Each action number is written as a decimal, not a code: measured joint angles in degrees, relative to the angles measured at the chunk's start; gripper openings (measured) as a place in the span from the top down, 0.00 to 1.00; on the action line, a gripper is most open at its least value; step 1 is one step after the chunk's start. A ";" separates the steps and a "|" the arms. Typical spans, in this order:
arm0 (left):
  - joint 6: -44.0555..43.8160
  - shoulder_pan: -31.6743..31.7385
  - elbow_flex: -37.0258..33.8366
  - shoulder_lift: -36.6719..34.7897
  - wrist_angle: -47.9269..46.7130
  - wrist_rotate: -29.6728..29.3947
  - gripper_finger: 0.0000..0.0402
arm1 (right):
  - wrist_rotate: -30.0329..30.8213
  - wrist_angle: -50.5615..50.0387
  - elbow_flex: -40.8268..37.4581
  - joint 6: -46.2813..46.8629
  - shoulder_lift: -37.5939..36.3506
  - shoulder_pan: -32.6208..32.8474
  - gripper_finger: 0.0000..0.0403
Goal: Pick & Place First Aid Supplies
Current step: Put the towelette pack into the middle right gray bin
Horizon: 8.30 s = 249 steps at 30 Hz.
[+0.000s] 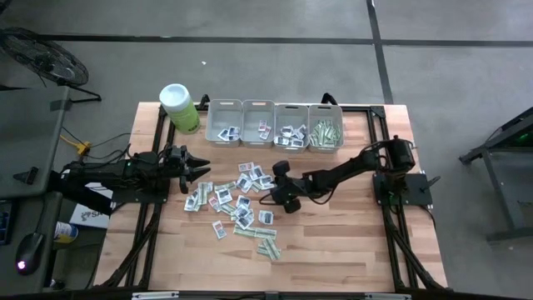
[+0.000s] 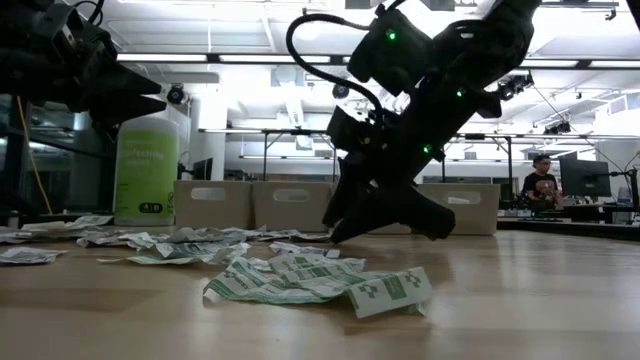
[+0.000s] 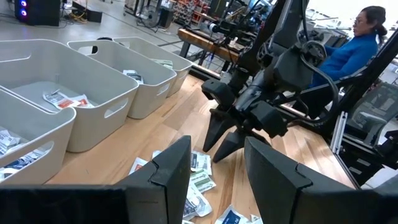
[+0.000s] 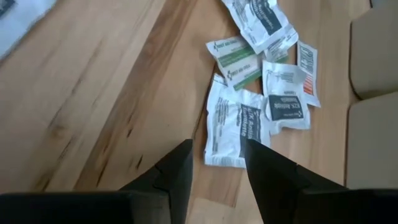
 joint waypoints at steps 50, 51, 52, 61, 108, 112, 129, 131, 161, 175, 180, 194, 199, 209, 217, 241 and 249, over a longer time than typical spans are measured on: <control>0.01 0.00 0.00 -0.01 0.00 -0.02 0.63 | 6.39 1.99 -0.04 1.63 1.82 -0.16 1.00; 0.01 0.00 0.00 -0.02 0.00 -0.02 0.63 | 7.01 1.90 -0.11 1.57 1.59 0.07 1.00; 0.00 0.00 -0.02 0.00 0.00 -0.02 0.63 | 7.35 1.63 -0.14 1.50 1.27 0.29 1.00; 0.02 0.00 -0.02 0.00 0.00 0.00 0.63 | 14.11 -2.56 -0.22 3.00 -4.08 2.63 1.00; 0.01 -0.01 -0.01 -0.01 0.00 0.00 0.63 | 35.80 -13.45 0.00 -0.86 -12.53 -11.18 1.00; 0.00 0.00 -0.01 -0.02 0.00 0.00 0.63 | 35.08 -13.47 0.00 -4.29 -12.53 -13.01 1.00; 0.01 0.00 -0.02 -0.02 0.00 -0.01 0.63 | 25.95 -16.42 0.00 -16.65 -12.55 -18.65 1.00; 0.00 0.00 0.00 -0.02 0.00 0.00 0.63 | 26.01 -16.42 0.00 -16.80 -12.55 -18.75 0.98; 0.01 0.00 0.00 -0.01 0.00 0.00 0.63 | 26.76 -0.12 0.00 -8.31 -12.55 -7.08 0.70; 0.00 0.00 0.00 0.00 0.00 -0.02 0.63 | -2.49 -1.63 0.00 0.13 -10.01 -2.81 0.70; 0.00 -0.02 0.00 0.00 0.00 -0.04 0.63 | -2.02 -0.30 0.00 -0.70 -7.53 -0.45 0.70; 0.00 0.00 0.00 -0.01 0.00 -0.02 0.63 | 8.24 14.99 1.48 8.34 1.62 -3.00 0.70; 0.00 0.00 0.00 0.00 0.00 -0.02 0.63 | 8.33 10.50 3.75 33.75 1.59 -5.54 0.70; 0.00 0.00 0.00 0.00 0.00 -0.02 0.63 | 0.22 6.23 4.50 63.70 1.59 -8.21 0.70; 0.00 0.00 -0.01 0.00 0.00 -0.02 0.63 | -4.22 12.77 4.50 69.17 5.07 -9.02 0.70; 0.00 -0.02 0.00 0.00 0.00 -0.02 0.63 | -2.61 6.38 11.69 68.13 10.45 -10.67 0.70; 0.00 -0.01 -0.01 0.00 0.00 -0.02 0.63 | -5.08 5.91 11.69 66.85 10.47 -10.67 0.70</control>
